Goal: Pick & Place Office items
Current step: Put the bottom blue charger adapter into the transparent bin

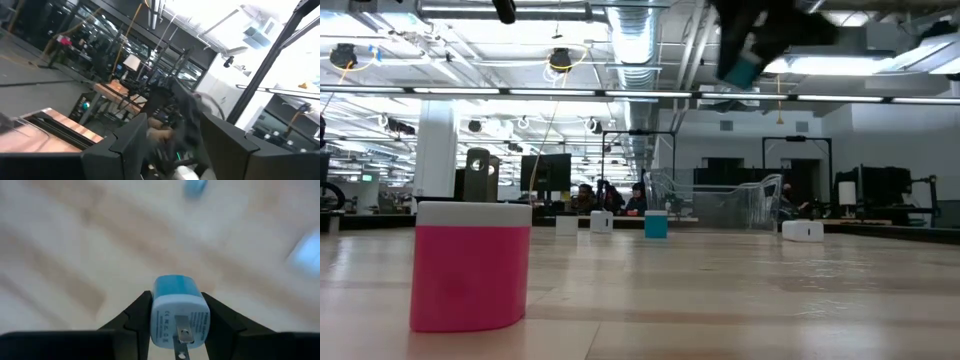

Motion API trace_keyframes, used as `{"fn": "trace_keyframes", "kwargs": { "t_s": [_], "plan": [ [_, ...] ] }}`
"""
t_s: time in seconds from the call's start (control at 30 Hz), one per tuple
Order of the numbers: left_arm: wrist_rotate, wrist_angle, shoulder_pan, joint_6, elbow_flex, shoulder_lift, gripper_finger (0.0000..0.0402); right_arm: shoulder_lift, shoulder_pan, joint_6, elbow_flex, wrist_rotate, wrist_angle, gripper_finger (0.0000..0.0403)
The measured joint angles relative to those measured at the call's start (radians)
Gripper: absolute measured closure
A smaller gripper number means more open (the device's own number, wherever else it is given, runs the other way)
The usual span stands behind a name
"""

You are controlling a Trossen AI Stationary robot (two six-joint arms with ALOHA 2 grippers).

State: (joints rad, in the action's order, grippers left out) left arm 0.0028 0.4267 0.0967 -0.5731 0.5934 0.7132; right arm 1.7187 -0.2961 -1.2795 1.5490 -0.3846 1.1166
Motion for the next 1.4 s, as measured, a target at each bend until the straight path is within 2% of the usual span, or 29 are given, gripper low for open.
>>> {"fn": "trace_keyframes", "kwargs": {
  "t_s": [0.23, 0.4, 0.5, 0.67, 0.9, 1.07, 1.4],
  "plan": [
    [-0.031, 0.0, 0.0, 0.06, 0.0, 0.0, 0.022, -0.141, 0.429, 0.305, 0.0, 0.022, -0.058, 0.028],
    [-0.039, 0.0, 0.0, 0.073, 0.0, 0.0, 0.022, -0.141, 0.72, 0.469, 0.0, 0.243, -0.229, 0.028],
    [-0.054, 0.0, 0.0, 0.096, 0.0, 0.0, 0.022, -0.1, 0.819, 0.511, 0.018, 0.329, -0.262, 0.028],
    [-0.099, 0.0, 0.008, 0.119, 0.0, 0.0, 0.022, 0.036, 0.885, 0.604, 0.153, 0.359, -0.172, 0.028],
    [-0.136, 0.001, 0.024, 0.123, 0.0, 0.004, 0.022, 0.279, 0.914, 0.67, 0.369, 0.356, 0.059, 0.028],
    [-0.153, 0.001, 0.023, 0.124, 0.0, 0.004, 0.022, 0.348, 0.961, 0.703, 0.364, 0.351, 0.115, 0.028],
    [-0.153, 0.0, 0.023, 0.124, 0.0, 0.004, 0.022, 0.346, 1.065, 0.754, 0.281, 0.361, 0.076, 0.028]
  ]
}}
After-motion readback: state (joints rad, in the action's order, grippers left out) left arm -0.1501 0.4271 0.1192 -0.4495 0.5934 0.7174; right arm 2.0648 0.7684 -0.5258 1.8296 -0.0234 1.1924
